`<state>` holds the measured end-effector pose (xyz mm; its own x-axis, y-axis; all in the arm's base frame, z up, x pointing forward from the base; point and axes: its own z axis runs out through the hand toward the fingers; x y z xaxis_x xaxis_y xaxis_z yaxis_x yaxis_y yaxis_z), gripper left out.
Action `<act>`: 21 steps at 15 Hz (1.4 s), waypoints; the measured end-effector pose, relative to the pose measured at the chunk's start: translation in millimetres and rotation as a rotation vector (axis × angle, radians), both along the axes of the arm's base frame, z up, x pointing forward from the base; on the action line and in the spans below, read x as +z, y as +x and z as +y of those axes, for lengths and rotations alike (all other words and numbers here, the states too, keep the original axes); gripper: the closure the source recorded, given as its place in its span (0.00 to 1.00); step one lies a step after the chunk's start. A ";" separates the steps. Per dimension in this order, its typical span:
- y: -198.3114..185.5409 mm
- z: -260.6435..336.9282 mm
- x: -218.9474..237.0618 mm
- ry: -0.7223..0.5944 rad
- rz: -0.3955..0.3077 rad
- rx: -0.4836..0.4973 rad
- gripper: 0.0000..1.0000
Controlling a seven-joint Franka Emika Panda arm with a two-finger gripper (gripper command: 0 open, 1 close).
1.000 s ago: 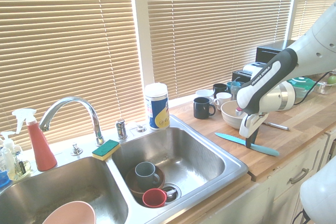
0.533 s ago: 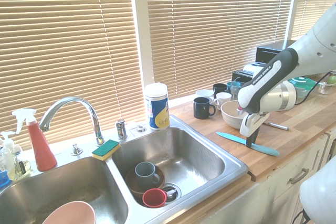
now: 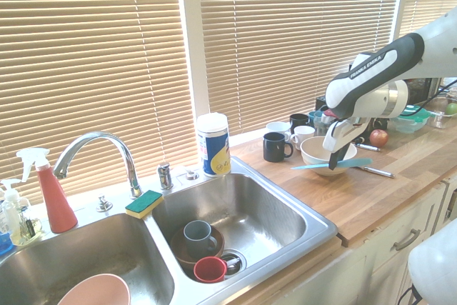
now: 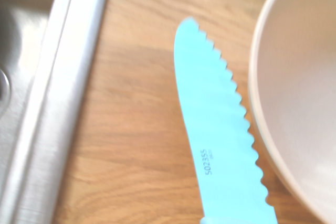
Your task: Put the knife into the sink
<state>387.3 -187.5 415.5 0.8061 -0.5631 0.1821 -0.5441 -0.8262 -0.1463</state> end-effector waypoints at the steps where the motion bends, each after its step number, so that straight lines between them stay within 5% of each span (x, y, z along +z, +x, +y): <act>1: 1.0 3.2 5.9 0.000 -0.006 0.007 1.00; 12: 7.9 75.8 54.8 0.000 -0.049 0.077 1.00; 21: 27.7 226.1 35.1 -0.019 -0.075 0.026 1.00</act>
